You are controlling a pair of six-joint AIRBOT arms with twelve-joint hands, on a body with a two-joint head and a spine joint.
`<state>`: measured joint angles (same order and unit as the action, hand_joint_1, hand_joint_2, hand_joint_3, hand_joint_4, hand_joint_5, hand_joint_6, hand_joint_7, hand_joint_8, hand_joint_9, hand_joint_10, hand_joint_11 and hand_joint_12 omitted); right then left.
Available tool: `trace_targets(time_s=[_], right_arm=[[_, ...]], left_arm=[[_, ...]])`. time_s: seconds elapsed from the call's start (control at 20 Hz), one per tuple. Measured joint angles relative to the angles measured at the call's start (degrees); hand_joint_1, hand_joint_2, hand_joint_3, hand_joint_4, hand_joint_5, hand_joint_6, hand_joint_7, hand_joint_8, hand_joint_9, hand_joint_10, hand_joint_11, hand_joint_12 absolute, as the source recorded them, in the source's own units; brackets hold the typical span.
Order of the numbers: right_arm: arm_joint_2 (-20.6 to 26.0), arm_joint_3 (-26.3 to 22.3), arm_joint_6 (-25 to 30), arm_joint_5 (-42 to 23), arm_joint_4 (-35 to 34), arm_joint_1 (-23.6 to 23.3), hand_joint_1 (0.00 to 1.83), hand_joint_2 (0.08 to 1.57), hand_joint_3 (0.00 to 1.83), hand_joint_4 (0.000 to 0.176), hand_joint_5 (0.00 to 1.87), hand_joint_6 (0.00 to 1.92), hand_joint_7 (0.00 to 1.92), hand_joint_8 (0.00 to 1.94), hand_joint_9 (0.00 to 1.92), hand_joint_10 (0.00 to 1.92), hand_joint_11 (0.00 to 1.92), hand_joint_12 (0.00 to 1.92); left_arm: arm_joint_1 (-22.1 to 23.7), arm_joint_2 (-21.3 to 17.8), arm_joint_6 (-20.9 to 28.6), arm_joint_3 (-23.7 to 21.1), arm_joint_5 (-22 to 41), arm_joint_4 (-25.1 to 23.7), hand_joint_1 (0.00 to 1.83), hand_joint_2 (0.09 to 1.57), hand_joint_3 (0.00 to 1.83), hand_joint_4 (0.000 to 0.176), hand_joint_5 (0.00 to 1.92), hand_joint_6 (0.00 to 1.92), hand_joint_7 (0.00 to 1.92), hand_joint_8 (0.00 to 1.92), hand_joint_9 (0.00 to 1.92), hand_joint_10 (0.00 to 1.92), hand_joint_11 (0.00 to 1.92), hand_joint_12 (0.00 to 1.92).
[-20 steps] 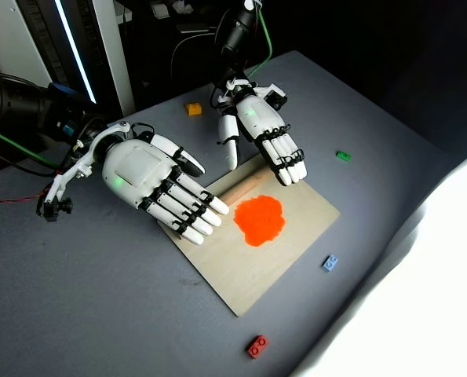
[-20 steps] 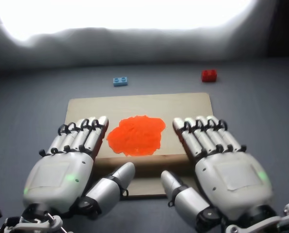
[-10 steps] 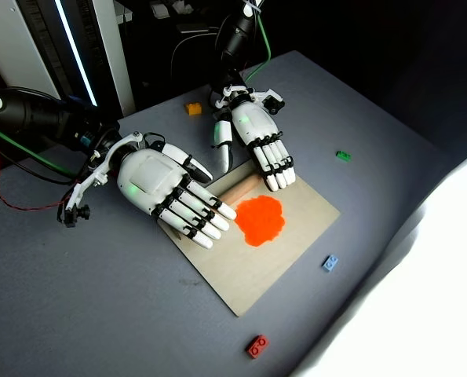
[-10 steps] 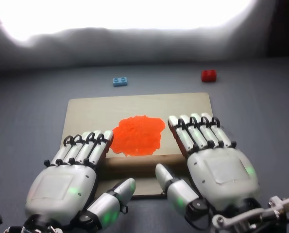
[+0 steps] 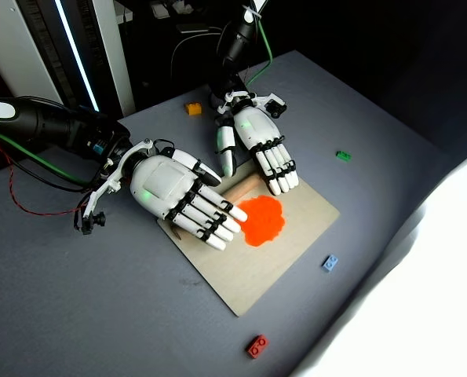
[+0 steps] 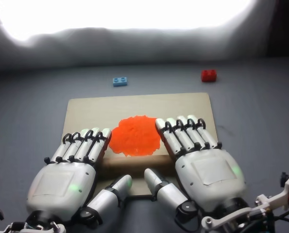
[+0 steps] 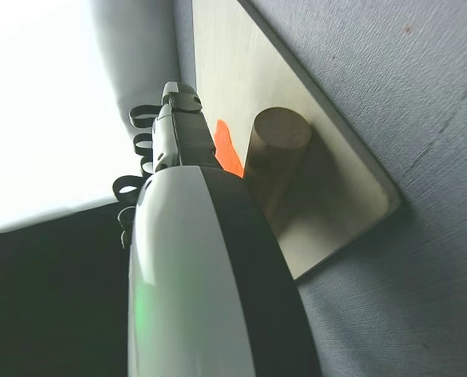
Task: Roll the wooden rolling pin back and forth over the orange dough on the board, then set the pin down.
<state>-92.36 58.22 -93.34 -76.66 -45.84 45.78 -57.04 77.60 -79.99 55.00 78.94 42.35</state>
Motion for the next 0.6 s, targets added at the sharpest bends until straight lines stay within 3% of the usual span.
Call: trace_targets(time_s=[0.35,0.5,0.6], right_arm=[[-2.7,4.3,0.3,0.4,1.2,-0.4,0.0,1.37,0.05,0.0,0.04,0.01,0.09,0.02,0.04,0.02,0.0,0.0],[-2.7,4.9,0.5,1.1,1.4,-0.4,0.0,1.36,0.04,0.0,0.03,0.01,0.06,0.01,0.02,0.01,0.0,0.0],[-2.9,5.3,0.7,1.6,1.4,-0.4,0.0,1.37,0.04,0.0,0.0,0.0,0.0,0.0,0.0,0.0,0.0,0.0]], left_arm=[[0.6,0.9,-0.6,1.2,-0.2,-0.3,0.0,1.43,0.01,0.0,0.01,0.0,0.02,0.0,0.0,0.0,0.0,0.12],[0.6,1.0,-0.7,1.3,-0.1,-0.3,0.0,1.43,0.01,0.0,0.03,0.01,0.04,0.01,0.02,0.01,0.0,0.16],[0.6,1.3,-0.8,1.5,-0.2,-0.2,0.0,1.44,0.01,0.0,0.0,0.0,0.0,0.0,0.0,0.0,0.0,0.08]])
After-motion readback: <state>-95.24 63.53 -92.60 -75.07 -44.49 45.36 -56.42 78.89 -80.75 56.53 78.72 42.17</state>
